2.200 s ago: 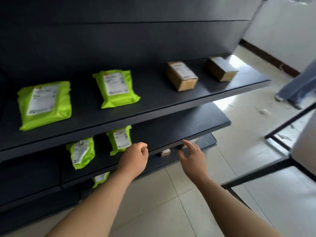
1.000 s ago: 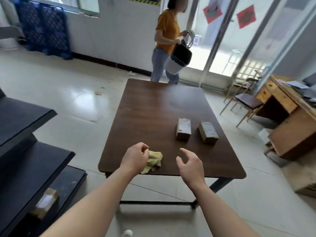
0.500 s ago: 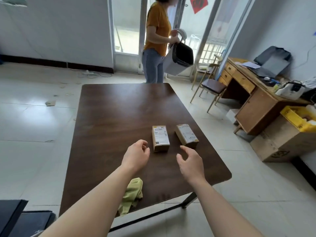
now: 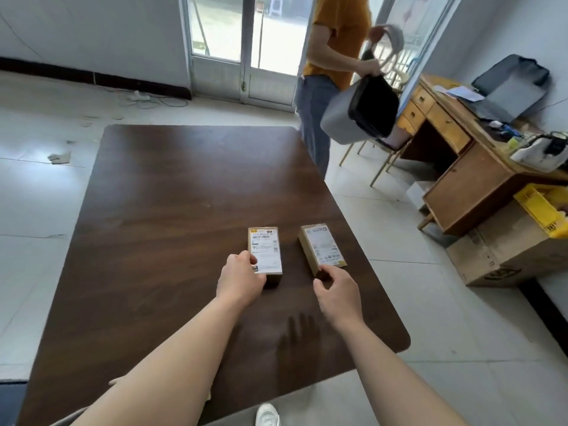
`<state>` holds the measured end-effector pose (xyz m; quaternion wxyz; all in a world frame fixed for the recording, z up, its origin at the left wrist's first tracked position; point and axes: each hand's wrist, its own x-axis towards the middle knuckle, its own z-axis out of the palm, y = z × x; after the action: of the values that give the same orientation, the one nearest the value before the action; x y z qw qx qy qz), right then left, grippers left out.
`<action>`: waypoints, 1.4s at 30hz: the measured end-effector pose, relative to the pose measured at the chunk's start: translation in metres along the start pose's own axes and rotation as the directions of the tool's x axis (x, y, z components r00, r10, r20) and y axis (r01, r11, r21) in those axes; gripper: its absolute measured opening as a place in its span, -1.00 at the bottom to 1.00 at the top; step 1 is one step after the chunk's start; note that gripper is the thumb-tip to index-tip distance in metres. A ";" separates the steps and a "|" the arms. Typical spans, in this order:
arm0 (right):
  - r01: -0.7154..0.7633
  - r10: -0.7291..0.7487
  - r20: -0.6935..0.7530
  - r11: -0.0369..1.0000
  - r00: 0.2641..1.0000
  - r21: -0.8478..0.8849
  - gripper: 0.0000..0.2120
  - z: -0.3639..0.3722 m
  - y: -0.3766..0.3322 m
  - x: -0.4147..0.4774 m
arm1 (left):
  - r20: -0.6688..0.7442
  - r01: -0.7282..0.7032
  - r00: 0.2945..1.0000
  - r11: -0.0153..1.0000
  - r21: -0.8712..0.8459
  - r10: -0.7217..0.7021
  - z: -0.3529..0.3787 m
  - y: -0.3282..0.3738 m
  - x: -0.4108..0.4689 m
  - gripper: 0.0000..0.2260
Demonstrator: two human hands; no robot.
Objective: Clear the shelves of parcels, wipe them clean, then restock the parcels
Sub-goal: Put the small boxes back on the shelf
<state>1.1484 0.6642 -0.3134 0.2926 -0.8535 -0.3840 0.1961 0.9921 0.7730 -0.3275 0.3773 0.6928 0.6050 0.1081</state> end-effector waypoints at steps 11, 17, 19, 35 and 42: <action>0.051 -0.034 0.150 0.993 0.988 -0.107 -0.61 0.010 0.041 0.107 | -0.030 0.212 0.977 0.963 0.166 -0.210 0.075 0.022 0.078 -0.33; 0.069 -0.036 0.200 0.984 0.979 -0.163 -0.58 0.025 0.059 0.135 | -0.018 0.257 0.966 0.945 0.202 -0.259 0.104 0.019 0.096 -0.35; 0.067 -0.027 0.209 0.980 0.978 -0.187 -0.56 0.030 0.065 0.143 | -0.023 0.265 0.964 0.945 0.192 -0.265 0.111 0.019 0.098 -0.37; 0.073 0.047 0.285 0.914 0.957 -0.399 -0.28 0.067 0.066 0.161 | -0.155 0.360 0.926 0.927 0.101 -0.343 0.094 -0.003 0.083 -0.35; 0.205 -0.074 0.359 0.917 0.930 -0.341 -0.26 0.082 0.032 0.134 | -0.260 0.427 0.876 0.904 0.030 -0.406 0.060 -0.028 0.053 -0.36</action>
<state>1.2041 0.7793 -0.4106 0.0679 -0.8168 -0.5195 0.2418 1.0201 0.7982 -0.4034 0.2830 0.5430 0.7862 0.0834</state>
